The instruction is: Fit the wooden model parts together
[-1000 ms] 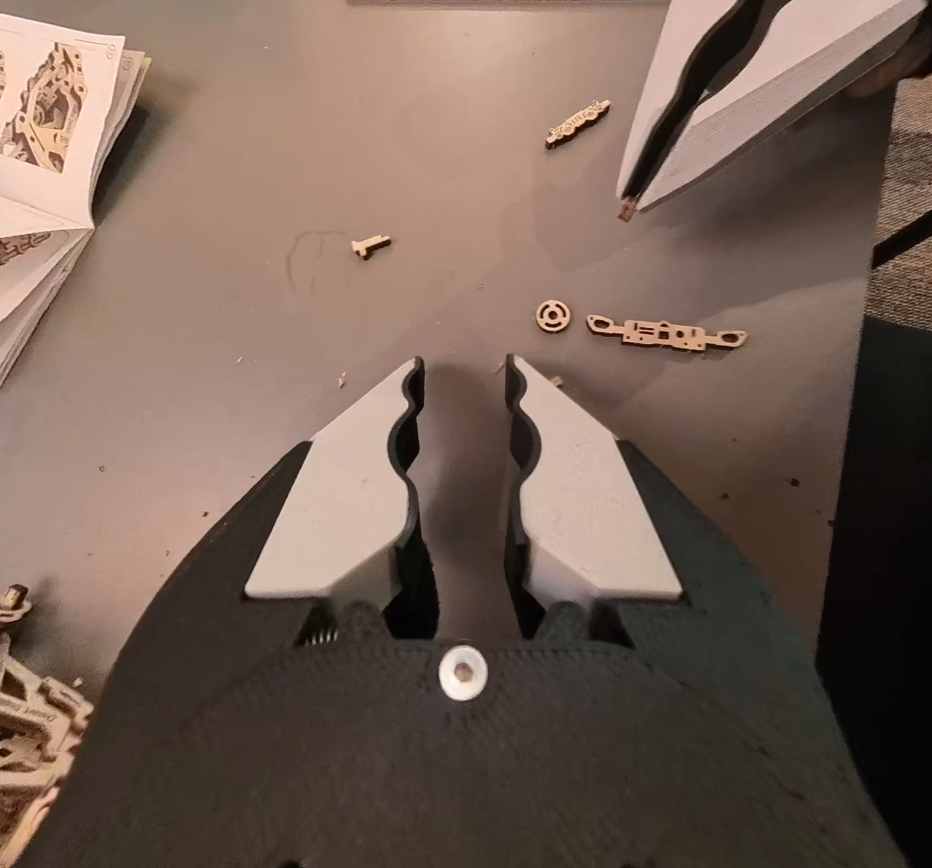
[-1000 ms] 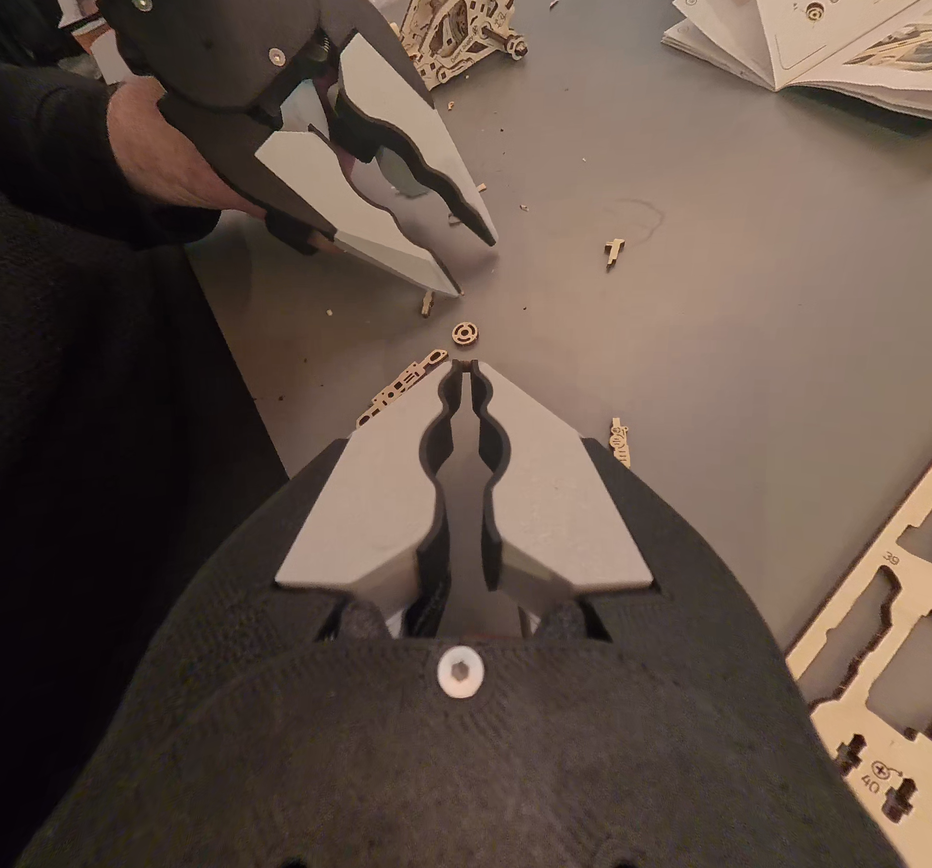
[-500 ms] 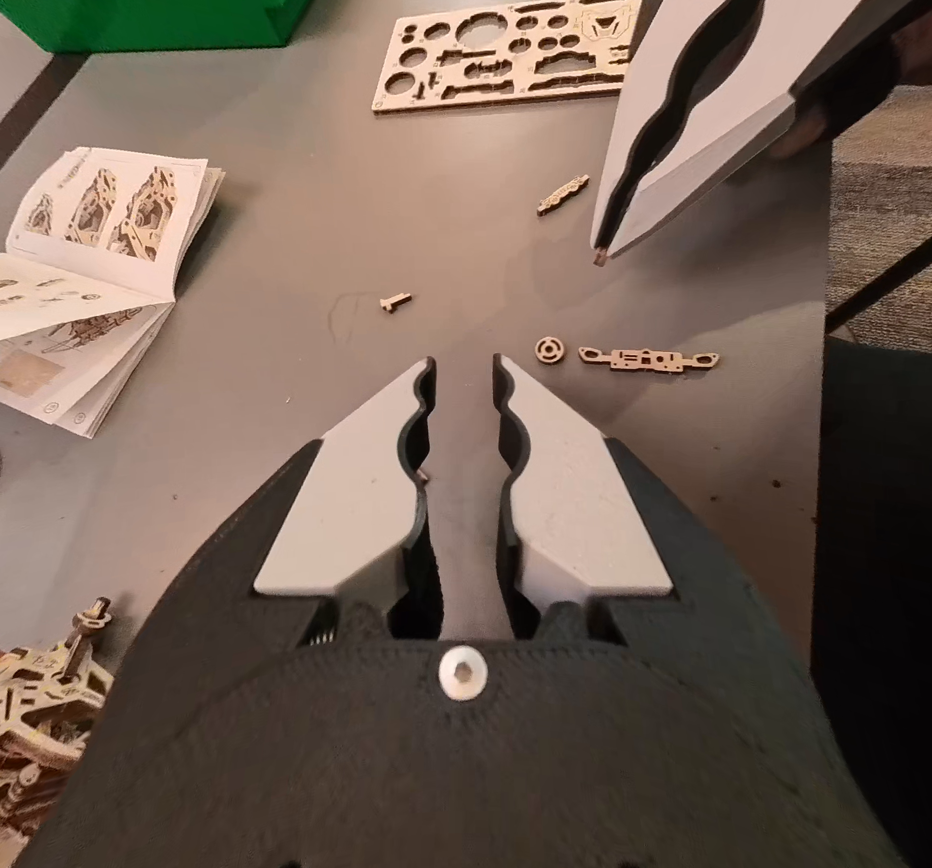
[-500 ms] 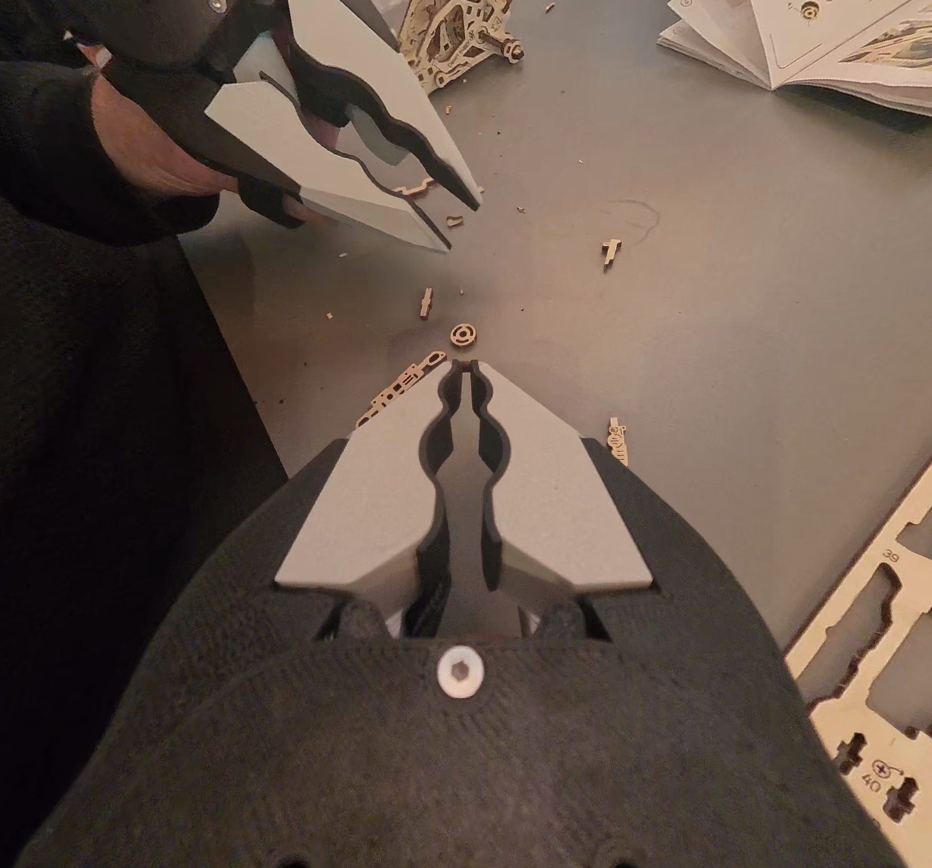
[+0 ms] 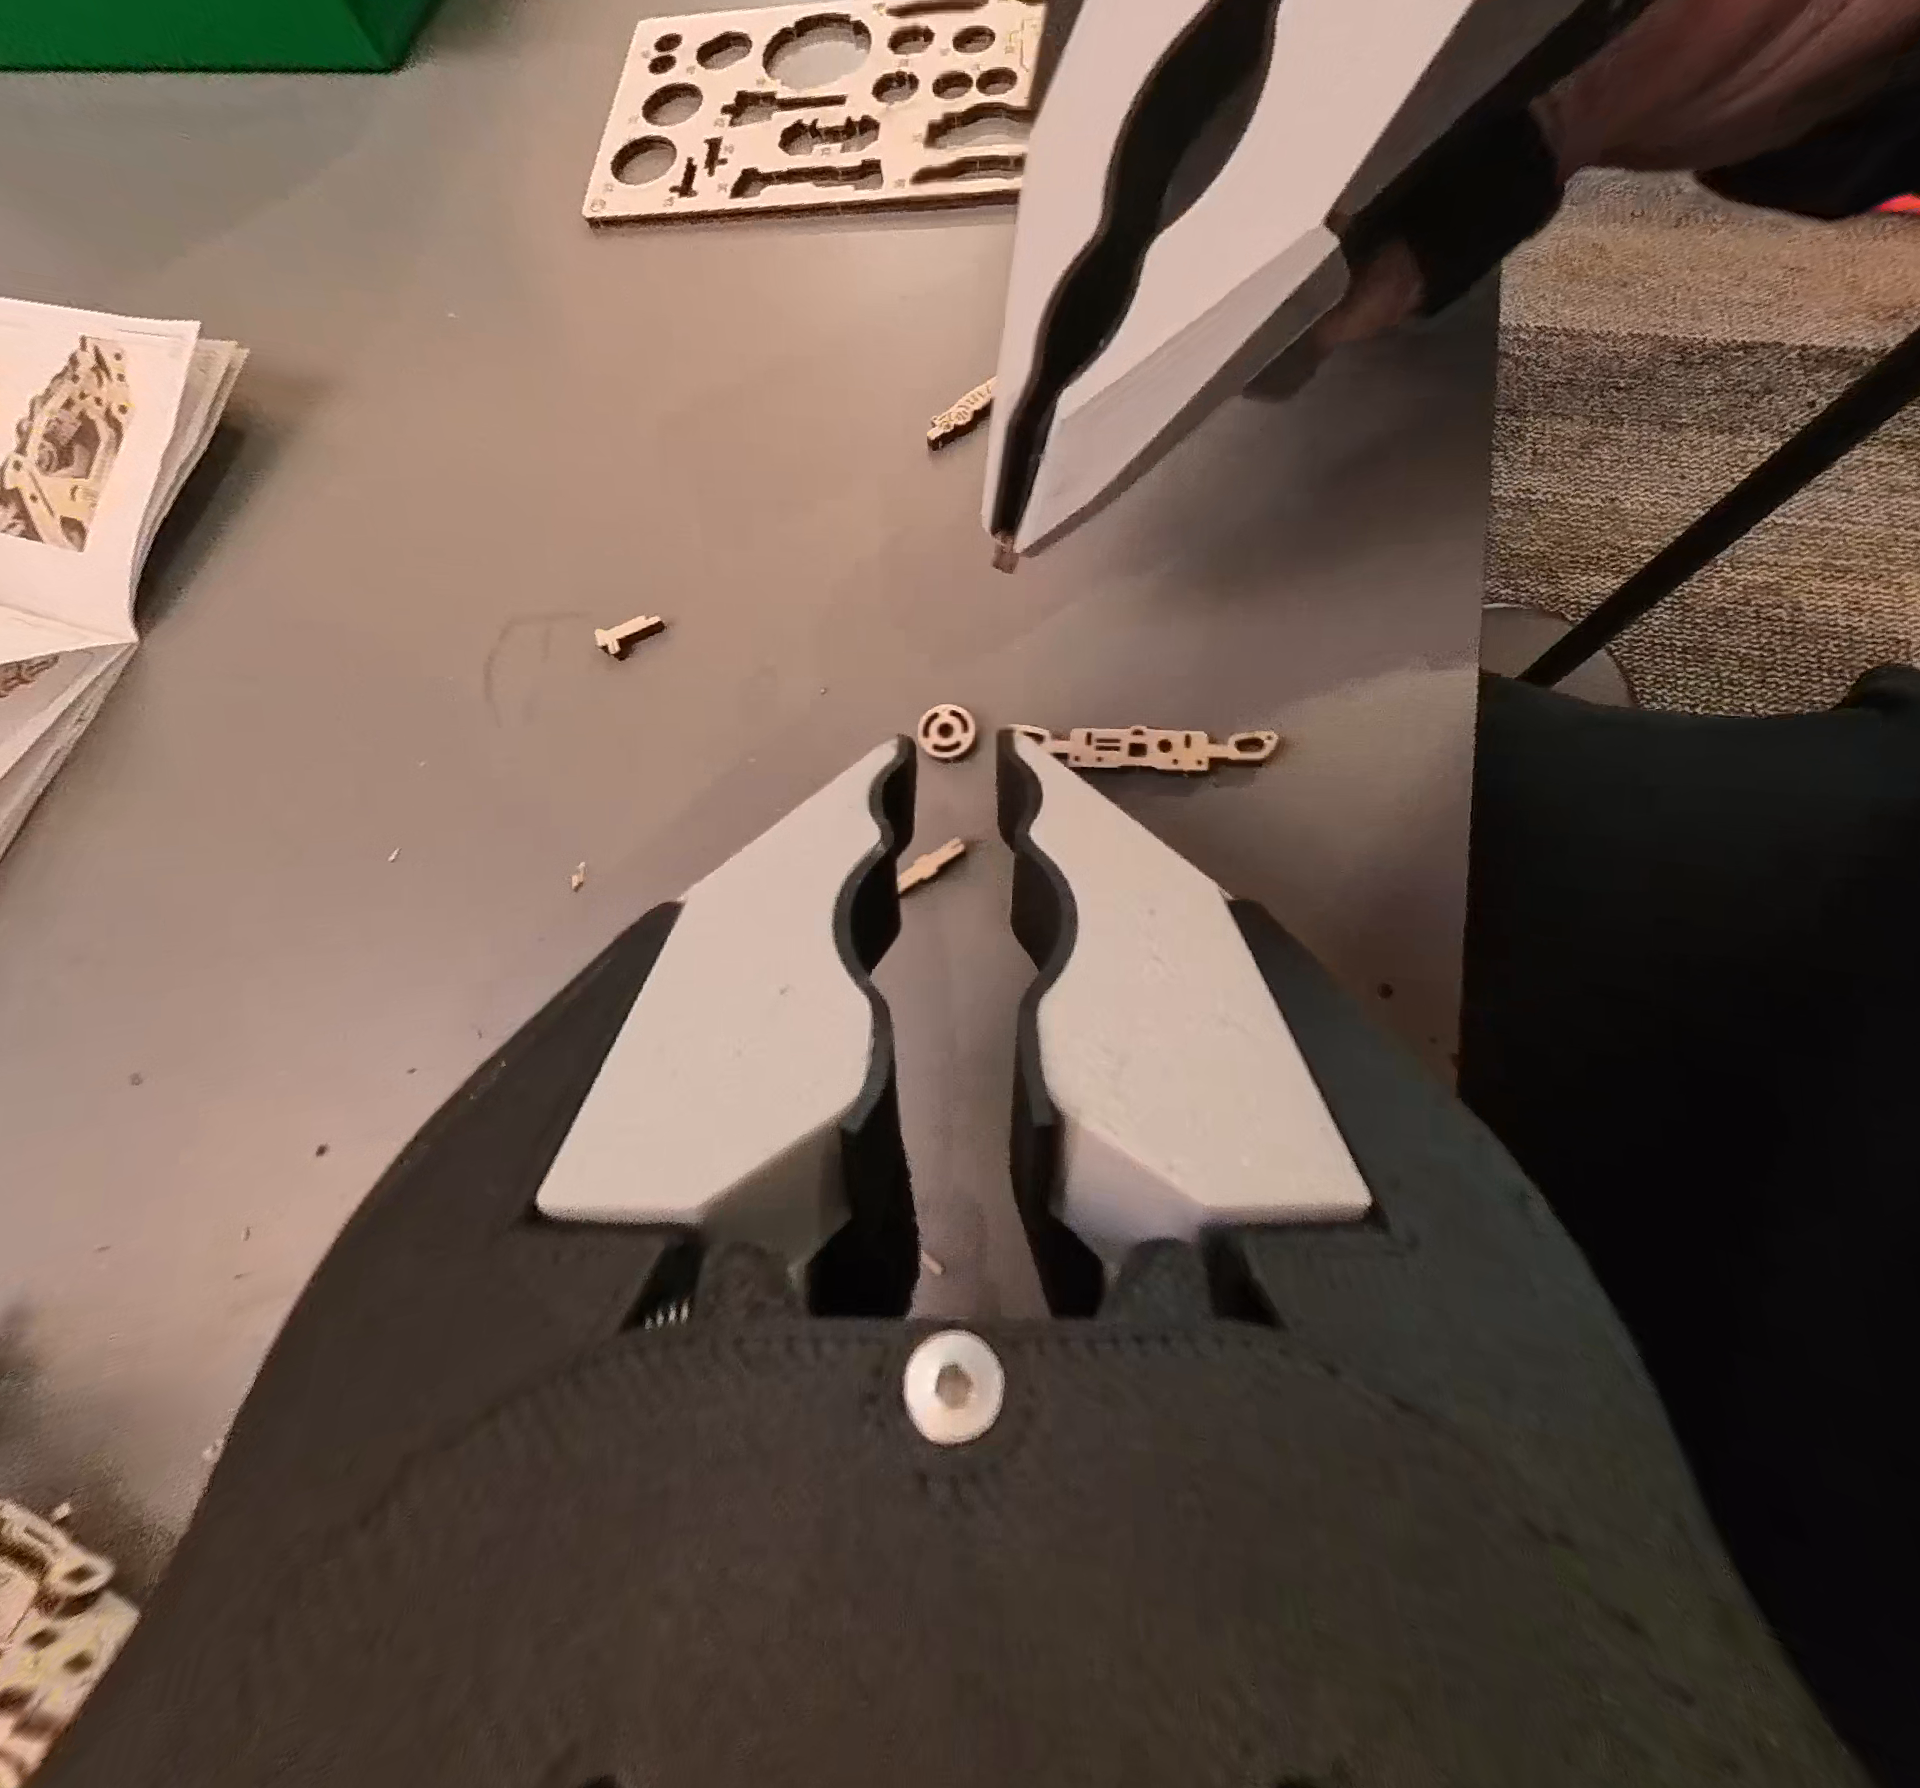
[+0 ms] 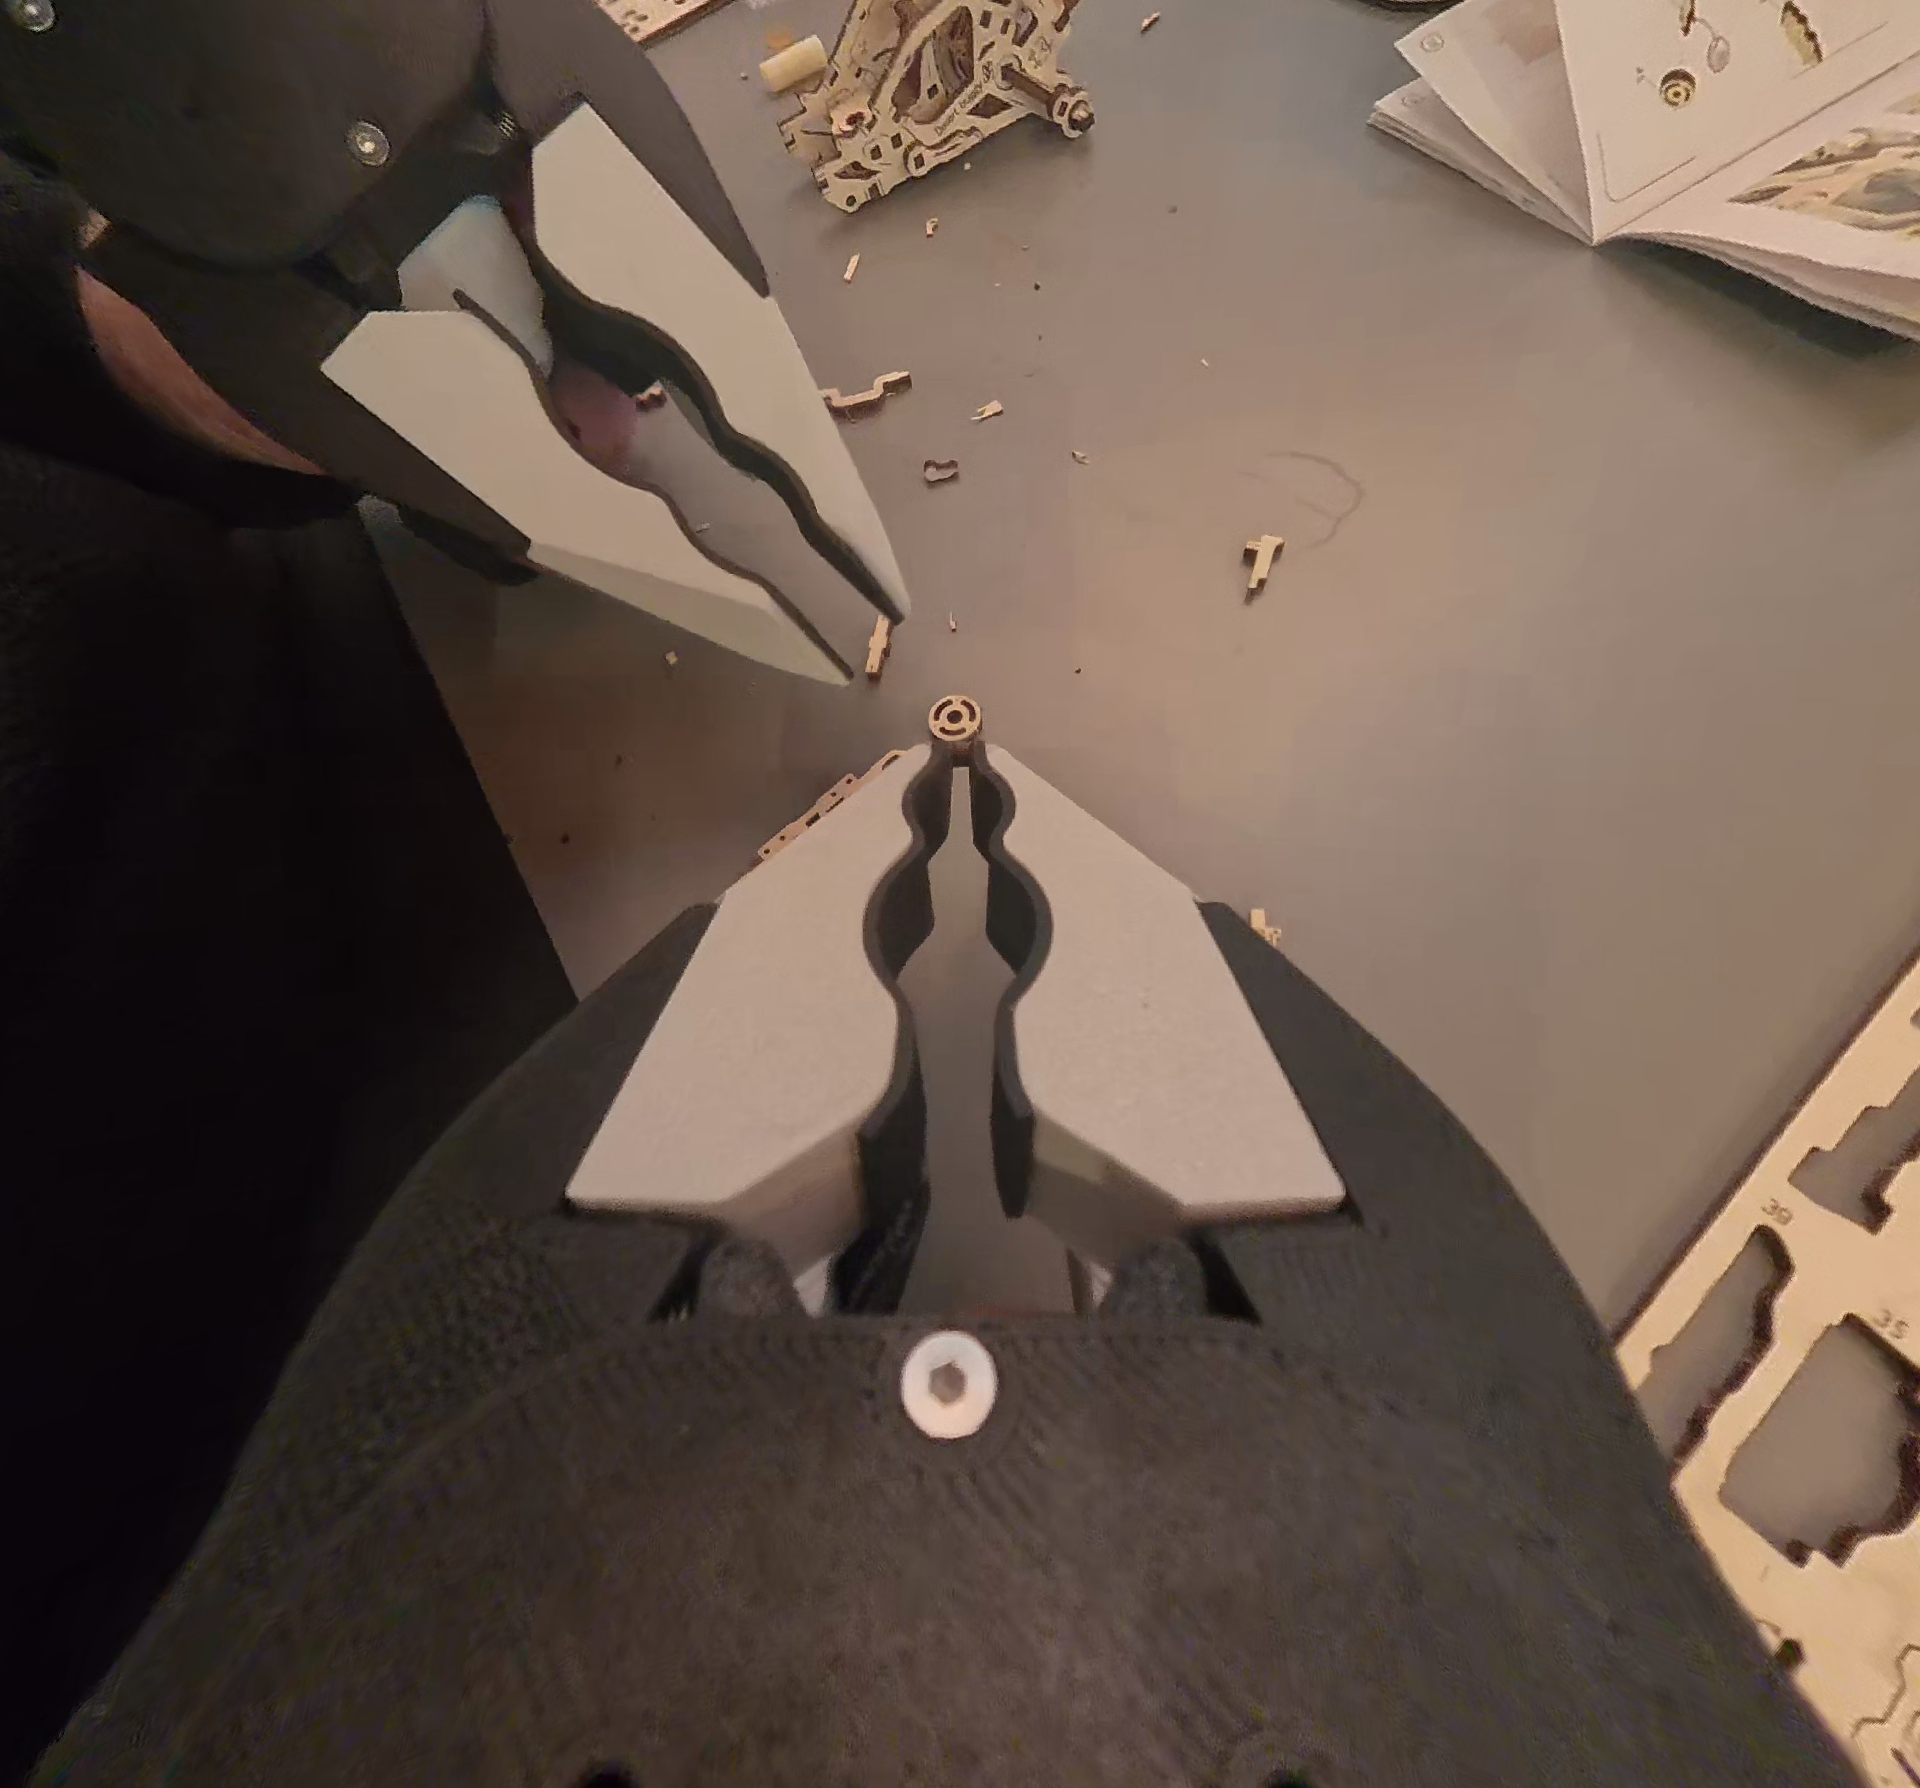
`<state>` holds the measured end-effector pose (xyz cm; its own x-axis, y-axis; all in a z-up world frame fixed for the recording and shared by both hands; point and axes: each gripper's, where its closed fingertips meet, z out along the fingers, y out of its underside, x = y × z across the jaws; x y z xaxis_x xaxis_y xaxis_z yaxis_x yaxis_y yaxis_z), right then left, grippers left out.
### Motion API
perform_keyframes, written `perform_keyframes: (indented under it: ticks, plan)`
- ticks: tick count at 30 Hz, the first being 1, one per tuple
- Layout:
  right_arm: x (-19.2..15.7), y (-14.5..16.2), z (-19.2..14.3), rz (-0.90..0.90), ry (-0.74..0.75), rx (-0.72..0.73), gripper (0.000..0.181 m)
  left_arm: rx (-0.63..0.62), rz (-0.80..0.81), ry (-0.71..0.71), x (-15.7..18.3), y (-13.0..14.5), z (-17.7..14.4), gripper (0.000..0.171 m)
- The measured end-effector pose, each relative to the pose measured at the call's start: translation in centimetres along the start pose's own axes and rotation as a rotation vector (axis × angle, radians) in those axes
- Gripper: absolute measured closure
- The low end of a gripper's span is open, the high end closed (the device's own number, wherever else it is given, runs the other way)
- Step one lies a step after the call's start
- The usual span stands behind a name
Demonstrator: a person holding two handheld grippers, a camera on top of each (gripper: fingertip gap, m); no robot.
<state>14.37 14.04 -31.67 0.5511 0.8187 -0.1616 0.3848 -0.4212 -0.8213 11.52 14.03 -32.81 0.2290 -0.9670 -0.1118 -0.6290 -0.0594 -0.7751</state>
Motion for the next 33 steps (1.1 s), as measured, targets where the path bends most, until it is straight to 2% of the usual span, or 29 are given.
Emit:
perform_keyframes:
  ticks: [11,24,33]
  plan:
    - [-0.3,-0.6,0.9,-0.090,0.022,-0.097,0.180,0.003,0.030,0.001,0.0,0.5,-0.1,0.161]
    - [-0.3,-1.3,1.1,-0.090,0.049,-0.151,0.180,-0.016,0.089,0.004,-0.5,1.5,0.2,0.161]
    - [-0.3,-1.4,0.3,-0.063,0.074,-0.168,0.180,0.068,0.109,-0.012,-1.5,0.1,-0.2,0.159]
